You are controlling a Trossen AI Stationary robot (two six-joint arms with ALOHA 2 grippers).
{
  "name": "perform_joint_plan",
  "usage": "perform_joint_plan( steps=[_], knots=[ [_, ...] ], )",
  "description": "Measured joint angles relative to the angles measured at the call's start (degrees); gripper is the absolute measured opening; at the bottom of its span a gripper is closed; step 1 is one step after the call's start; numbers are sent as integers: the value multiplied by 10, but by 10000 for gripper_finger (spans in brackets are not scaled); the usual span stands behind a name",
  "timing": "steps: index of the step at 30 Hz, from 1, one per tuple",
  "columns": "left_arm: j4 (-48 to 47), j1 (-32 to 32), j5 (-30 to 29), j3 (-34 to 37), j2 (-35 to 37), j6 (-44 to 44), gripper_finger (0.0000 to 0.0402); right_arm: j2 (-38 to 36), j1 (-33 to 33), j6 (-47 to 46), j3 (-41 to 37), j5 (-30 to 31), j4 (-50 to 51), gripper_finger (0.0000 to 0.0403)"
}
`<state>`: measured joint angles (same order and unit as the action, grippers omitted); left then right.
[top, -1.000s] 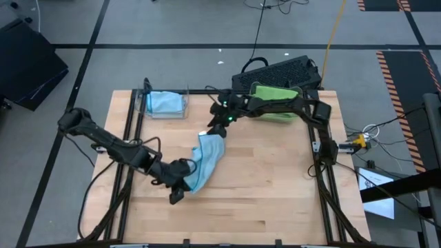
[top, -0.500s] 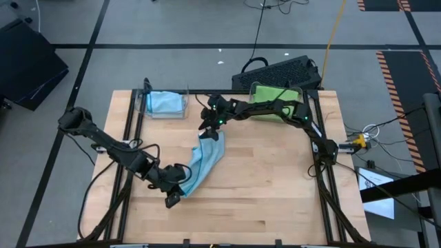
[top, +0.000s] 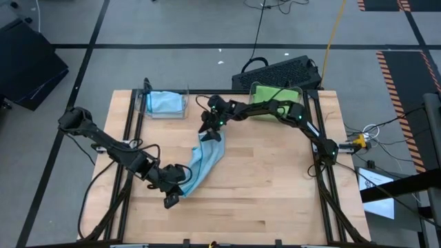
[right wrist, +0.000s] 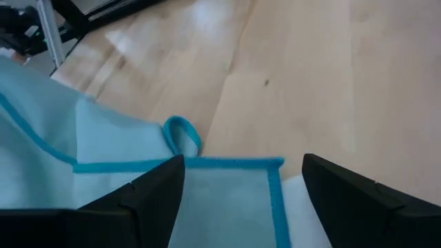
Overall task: Sort microfiber towel by color & place in baskets
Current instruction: Fold the blue towel
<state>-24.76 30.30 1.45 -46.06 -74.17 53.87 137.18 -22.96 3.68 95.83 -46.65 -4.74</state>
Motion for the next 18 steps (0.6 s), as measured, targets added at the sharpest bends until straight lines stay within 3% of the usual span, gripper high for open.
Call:
perform_joint_plan(
  steps=[11, 18],
  knots=[
    [-6, 0, 5, 0, 0, 3, 9, 21, 5, 26, 0, 0, -41, 277],
    [-8, 0, 5, 0, 0, 3, 8, 21, 19, 95, 0, 5, -14, 215]
  ],
)
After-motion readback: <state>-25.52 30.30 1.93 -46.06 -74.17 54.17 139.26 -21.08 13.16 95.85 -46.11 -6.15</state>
